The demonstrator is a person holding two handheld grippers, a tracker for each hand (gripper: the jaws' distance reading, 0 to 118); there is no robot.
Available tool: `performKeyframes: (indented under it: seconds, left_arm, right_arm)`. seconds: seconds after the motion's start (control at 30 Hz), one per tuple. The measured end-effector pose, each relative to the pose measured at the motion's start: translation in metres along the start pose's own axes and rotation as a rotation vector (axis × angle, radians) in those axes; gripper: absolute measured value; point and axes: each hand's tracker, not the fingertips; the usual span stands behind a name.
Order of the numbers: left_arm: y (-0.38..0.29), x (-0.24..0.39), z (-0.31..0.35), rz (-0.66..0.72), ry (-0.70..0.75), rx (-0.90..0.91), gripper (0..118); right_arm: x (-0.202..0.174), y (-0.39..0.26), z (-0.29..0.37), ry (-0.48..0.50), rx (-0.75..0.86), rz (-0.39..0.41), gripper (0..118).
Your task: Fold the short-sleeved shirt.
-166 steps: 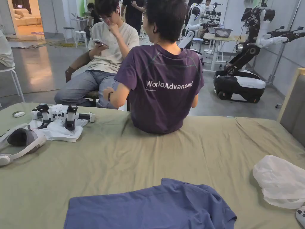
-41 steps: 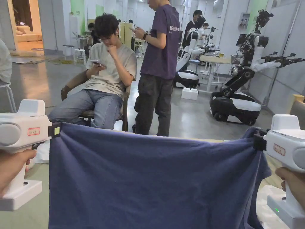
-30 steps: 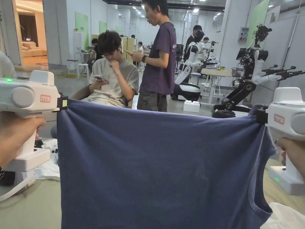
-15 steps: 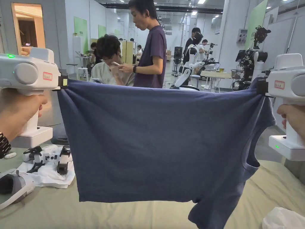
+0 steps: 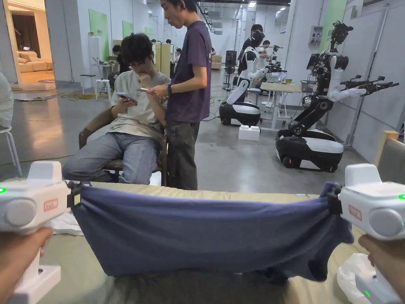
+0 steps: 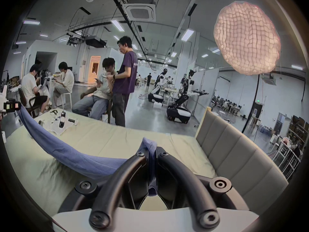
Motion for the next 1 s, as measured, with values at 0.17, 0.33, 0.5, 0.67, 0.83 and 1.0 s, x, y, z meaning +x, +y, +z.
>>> performKeyframes:
  seconds: [0.17,0.33,0.5,0.67,0.83,1.0]
  left_arm:
    - [-0.035,-0.006,0.031,0.013,-0.009,-0.007,0]
    - [-0.048,-0.014,0.071,0.030,-0.015,0.027,0]
    - [-0.088,-0.037,0.096,0.050,-0.030,-0.007,0]
    - [-0.153,-0.050,0.127,0.091,-0.042,-0.127,0]
    - [-0.227,-0.039,0.158,0.077,-0.015,-0.295,0]
    - [-0.290,-0.035,0.165,0.058,-0.001,-0.441,0]
  right_arm:
    - [0.003,-0.036,0.020,0.008,-0.034,-0.041,4]
    - [-0.003,-0.047,0.063,0.005,-0.022,-0.051,4]
    - [-0.015,-0.085,0.094,0.027,-0.085,-0.022,4]
    - [-0.025,-0.148,0.123,0.028,-0.188,-0.028,4]
    - [-0.040,-0.221,0.141,0.062,-0.327,-0.012,5]
    - [-0.048,-0.286,0.144,0.058,-0.462,-0.029,5]
